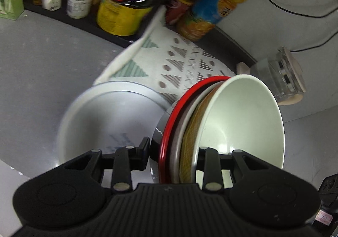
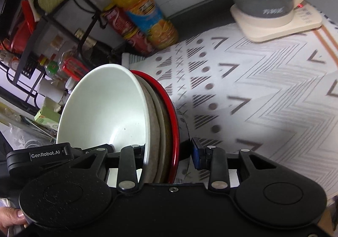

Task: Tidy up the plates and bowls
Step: 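Lift the bowl stack with both grippers and lower it onto the plates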

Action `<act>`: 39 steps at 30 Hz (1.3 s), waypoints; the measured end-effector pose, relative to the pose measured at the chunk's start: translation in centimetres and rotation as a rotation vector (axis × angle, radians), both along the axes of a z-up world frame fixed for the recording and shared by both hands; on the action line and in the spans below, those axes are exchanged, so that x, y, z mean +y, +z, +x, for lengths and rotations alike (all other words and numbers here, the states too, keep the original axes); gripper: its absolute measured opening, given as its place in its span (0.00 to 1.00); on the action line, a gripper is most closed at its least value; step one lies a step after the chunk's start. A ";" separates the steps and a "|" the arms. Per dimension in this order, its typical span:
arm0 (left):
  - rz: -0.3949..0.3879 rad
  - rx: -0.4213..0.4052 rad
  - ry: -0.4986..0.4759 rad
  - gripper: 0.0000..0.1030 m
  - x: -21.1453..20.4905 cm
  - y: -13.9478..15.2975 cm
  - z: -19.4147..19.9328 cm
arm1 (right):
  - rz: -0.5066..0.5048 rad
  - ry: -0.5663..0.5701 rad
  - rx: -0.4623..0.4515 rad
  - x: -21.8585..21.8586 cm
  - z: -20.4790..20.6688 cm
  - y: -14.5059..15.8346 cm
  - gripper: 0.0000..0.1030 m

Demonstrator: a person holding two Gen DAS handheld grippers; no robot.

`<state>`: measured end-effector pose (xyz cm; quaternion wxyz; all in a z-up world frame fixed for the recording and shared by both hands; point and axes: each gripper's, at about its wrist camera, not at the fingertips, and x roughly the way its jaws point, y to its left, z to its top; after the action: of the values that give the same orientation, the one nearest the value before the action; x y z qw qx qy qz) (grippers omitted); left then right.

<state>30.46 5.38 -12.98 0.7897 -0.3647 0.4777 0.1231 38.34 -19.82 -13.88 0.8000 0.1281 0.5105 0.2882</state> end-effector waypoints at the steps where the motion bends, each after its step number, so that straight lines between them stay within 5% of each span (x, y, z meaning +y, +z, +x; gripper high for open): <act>1: -0.007 0.003 0.001 0.31 0.6 -0.2 -0.3 | -0.001 0.004 0.002 0.5 -0.3 -0.1 0.33; 18: -0.052 0.049 -0.048 0.31 6.6 -3.7 -2.5 | -0.061 -0.047 0.055 6.5 -3.9 -3.0 0.33; 39: -0.089 0.069 -0.120 0.31 8.2 -5.6 -1.5 | -0.090 -0.096 0.091 7.5 -3.9 -4.8 0.33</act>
<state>28.96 13.60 -18.56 0.7618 -0.3658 0.5305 0.0668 34.42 -12.34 -18.64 0.7940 0.1292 0.5519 0.2199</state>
